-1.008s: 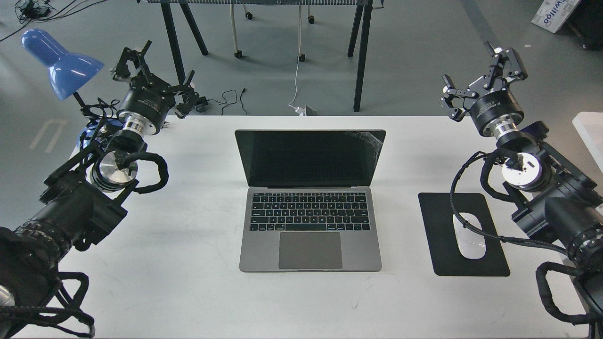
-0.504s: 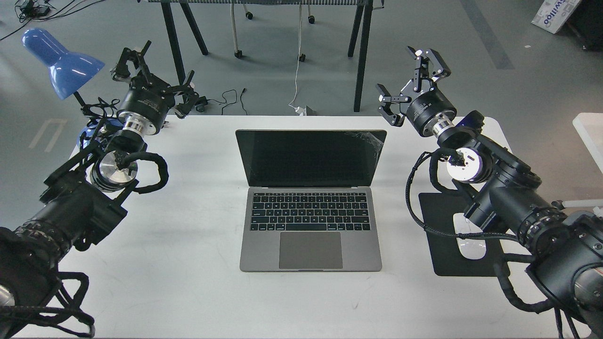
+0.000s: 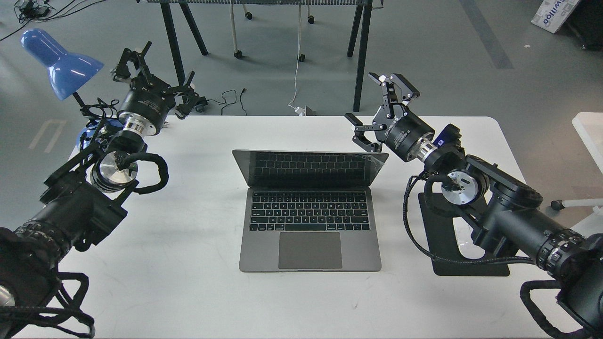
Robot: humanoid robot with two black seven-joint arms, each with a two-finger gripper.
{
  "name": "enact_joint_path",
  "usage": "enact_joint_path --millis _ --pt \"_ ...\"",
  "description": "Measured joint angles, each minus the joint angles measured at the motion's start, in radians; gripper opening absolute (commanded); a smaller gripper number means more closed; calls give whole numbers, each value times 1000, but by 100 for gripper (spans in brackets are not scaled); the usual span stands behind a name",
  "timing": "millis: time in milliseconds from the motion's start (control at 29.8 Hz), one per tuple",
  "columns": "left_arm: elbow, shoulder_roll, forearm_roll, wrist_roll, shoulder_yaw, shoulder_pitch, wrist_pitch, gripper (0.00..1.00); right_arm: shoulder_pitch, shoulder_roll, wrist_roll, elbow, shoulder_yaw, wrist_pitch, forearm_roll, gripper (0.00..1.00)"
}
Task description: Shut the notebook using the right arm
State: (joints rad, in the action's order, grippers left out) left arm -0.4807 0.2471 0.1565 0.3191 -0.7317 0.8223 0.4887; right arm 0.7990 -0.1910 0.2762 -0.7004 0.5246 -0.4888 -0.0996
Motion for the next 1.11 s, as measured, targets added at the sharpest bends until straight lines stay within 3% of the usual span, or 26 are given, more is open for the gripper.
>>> enact_joint_path --millis 370,1109 --pt "-1 0 0 0 0 0 0 100 -54 -94 8 -139 -179 0 -15 100" --pt "-1 0 0 0 -3 0 0 100 -105 -86 8 -141 -373 45 -349 100"
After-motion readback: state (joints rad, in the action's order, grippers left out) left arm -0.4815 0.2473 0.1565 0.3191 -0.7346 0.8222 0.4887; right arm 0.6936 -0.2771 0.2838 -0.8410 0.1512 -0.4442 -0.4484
